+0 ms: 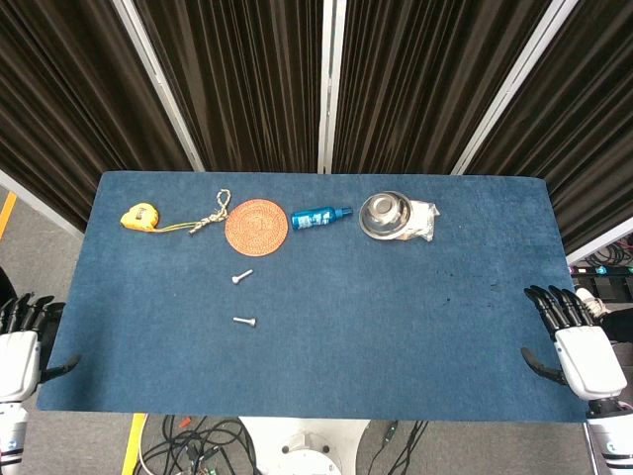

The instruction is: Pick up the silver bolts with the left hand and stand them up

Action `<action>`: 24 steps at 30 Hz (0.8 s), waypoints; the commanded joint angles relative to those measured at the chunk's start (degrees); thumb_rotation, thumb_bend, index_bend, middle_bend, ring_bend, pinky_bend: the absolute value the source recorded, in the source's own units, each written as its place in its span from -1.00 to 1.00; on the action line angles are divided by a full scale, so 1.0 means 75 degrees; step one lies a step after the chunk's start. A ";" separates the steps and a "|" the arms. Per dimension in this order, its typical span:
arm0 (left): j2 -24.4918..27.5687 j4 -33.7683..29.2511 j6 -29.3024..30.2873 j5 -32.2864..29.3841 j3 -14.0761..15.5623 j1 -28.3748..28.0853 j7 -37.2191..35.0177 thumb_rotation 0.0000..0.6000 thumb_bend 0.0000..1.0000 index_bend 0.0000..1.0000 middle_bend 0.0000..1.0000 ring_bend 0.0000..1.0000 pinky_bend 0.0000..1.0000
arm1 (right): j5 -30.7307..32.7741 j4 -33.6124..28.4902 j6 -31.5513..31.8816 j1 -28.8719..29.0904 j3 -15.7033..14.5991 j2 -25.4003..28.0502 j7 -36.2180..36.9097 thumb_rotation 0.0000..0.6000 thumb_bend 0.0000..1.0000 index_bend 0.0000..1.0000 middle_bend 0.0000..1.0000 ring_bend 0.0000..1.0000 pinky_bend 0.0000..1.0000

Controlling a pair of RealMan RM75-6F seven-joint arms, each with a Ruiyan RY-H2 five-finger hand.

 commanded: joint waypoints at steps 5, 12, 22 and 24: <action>0.0084 -0.0093 0.0215 0.0558 0.0146 0.0059 -0.0079 1.00 -0.86 -0.56 -0.70 -0.97 -1.00 | -0.0056 0.0060 0.0191 -0.0106 -0.0055 -0.0047 0.0066 1.00 -0.59 -1.00 -0.81 -1.00 -0.90; 0.0185 -0.0370 0.0077 0.0788 0.0088 -0.0111 -0.0027 1.00 -0.85 -0.54 -0.70 -0.97 -1.00 | -0.0142 0.0156 0.0502 -0.0285 -0.0121 -0.0088 0.0157 1.00 -0.59 -1.00 -0.81 -1.00 -0.90; 0.0231 -0.1148 -0.2128 0.0347 -0.1019 -0.2089 0.0500 1.00 -0.65 -0.38 -0.64 -0.95 -0.97 | -0.0290 0.0096 0.0526 -0.0261 -0.0155 -0.0054 0.0081 1.00 -0.59 -1.00 -0.81 -1.00 -0.90; 0.0047 -0.1181 -0.2846 -0.0097 -0.1319 -0.2658 0.0689 1.00 -0.62 -0.36 -0.61 -0.91 -0.94 | -0.0309 0.0066 0.0540 -0.0265 -0.0161 -0.0039 0.0046 1.00 -0.59 -1.00 -0.81 -1.00 -0.90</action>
